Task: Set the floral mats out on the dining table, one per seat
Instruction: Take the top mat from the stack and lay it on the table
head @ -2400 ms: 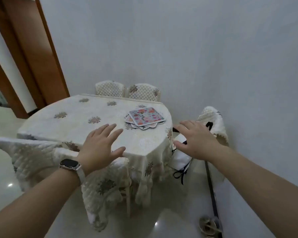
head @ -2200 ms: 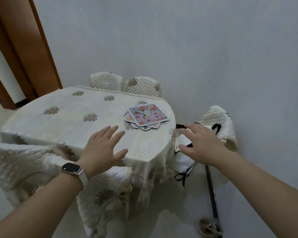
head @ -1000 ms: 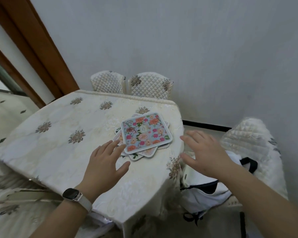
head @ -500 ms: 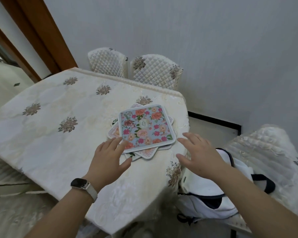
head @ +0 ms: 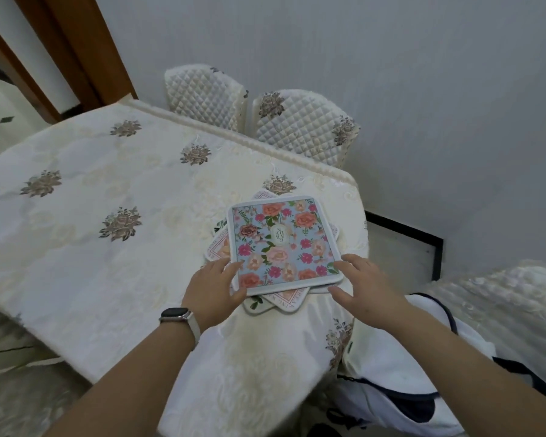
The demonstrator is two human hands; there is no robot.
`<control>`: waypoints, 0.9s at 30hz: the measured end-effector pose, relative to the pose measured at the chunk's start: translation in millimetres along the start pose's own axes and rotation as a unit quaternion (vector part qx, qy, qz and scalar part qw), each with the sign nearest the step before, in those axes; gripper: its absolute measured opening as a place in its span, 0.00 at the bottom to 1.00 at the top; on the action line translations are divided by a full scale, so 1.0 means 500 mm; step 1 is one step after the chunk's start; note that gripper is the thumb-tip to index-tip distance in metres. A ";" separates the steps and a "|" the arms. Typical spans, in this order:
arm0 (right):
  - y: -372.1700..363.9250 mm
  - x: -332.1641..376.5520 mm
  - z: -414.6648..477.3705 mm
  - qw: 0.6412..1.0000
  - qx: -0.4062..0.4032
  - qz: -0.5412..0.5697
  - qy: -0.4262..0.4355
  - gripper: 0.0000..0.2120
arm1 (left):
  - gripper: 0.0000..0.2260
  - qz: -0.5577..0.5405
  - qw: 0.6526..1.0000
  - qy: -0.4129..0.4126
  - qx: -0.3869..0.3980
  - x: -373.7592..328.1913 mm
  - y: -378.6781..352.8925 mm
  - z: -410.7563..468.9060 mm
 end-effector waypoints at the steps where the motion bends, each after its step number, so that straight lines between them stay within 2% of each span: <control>1: -0.002 -0.009 0.017 1.000 -0.001 0.025 -0.011 0.26 | 0.29 -0.016 1.000 0.017 0.008 0.008 -0.010 0.014; 6: -0.044 -0.067 0.090 0.992 0.026 0.102 -0.063 0.27 | 0.28 -0.048 0.993 0.097 0.050 0.029 -0.068 0.048; 9: -0.067 -0.098 0.128 0.983 0.042 0.152 -0.096 0.27 | 0.28 -0.070 0.989 0.121 0.050 0.028 -0.083 0.064; 13: -0.094 -0.135 0.164 0.970 0.056 0.201 -0.124 0.28 | 0.28 -0.143 0.974 0.161 0.066 0.012 -0.100 0.083; 19: -0.126 -0.173 0.210 0.953 0.065 0.255 -0.148 0.24 | 0.31 -0.202 0.955 0.209 0.060 -0.017 -0.116 0.117; 23: -0.142 -0.194 0.232 0.941 0.023 0.289 -0.175 0.29 | 0.30 -0.194 0.947 0.252 0.047 -0.023 -0.126 0.131; 27: -0.146 -0.215 0.248 0.888 -0.051 0.400 -0.221 0.16 | 0.26 -0.159 0.955 0.248 0.036 -0.036 -0.131 0.137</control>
Point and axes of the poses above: each hand's wrist, its own z-axis towards the middle knuckle, its own y-axis out of the back of the hand, x = y × z, the point moved 6 cm from there along z, towards the middle knuckle, and after that the axes turned 11 degrees about y, right-handed, at the moved point
